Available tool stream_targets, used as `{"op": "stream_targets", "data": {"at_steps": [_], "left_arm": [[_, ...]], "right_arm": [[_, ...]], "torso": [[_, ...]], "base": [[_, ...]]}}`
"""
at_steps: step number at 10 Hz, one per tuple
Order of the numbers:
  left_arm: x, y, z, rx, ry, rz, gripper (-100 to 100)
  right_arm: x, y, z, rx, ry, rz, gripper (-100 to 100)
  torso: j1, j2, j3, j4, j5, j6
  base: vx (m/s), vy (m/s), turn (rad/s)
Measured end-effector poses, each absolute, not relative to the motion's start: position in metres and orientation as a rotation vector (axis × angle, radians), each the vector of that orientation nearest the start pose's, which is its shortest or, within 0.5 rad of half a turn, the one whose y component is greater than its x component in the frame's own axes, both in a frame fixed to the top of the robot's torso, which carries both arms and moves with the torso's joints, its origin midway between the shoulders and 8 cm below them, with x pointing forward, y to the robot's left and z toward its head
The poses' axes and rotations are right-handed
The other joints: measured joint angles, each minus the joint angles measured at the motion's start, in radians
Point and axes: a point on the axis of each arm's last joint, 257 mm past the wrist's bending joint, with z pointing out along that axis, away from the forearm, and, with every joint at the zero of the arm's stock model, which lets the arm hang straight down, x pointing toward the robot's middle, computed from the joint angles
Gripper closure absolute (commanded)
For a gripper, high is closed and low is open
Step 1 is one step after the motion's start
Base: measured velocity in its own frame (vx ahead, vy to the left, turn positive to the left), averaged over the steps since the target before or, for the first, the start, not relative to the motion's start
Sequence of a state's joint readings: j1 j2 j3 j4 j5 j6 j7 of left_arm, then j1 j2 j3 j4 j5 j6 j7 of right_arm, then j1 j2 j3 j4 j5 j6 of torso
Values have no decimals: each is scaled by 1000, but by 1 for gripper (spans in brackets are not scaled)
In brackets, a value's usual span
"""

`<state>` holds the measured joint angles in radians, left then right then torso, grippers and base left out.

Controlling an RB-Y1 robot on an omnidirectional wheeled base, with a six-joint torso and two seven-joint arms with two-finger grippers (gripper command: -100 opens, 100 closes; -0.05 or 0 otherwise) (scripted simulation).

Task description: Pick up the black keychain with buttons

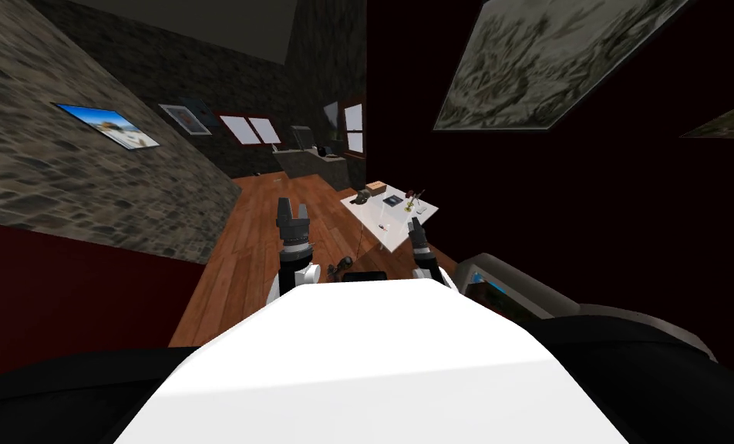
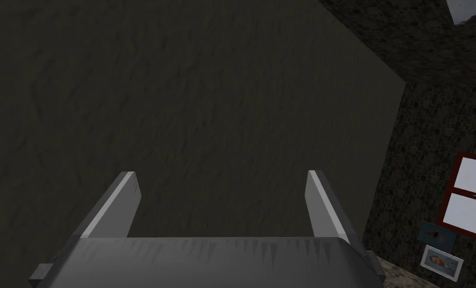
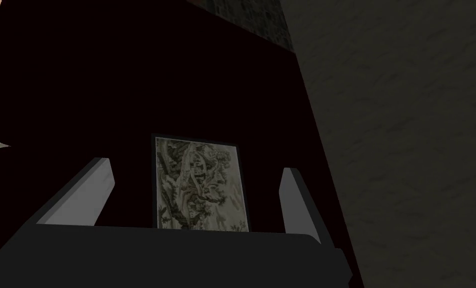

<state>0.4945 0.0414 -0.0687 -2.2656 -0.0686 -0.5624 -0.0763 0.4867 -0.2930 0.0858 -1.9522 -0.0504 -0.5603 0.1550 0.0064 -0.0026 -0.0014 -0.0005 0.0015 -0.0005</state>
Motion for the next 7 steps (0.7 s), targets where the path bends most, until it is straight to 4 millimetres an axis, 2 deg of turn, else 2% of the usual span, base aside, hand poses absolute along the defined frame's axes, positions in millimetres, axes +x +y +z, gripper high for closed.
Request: {"op": "stream_targets", "data": {"at_steps": [3, 7], "left_arm": [[340, 241, 29, -520, 668, -1275, 0], [340, 241, 29, -520, 668, -1275, 0]], "right_arm": [[381, -261, -159, 602, 1161, 1146, -100], [370, -265, -215, 591, 1313, 1096, -100]], "torso": [[-2, 1, 0, 0, 0, 1], [-2, 1, 0, 0, 0, 1]], "base": [[40, 77, 146], [49, 71, 137]]}}
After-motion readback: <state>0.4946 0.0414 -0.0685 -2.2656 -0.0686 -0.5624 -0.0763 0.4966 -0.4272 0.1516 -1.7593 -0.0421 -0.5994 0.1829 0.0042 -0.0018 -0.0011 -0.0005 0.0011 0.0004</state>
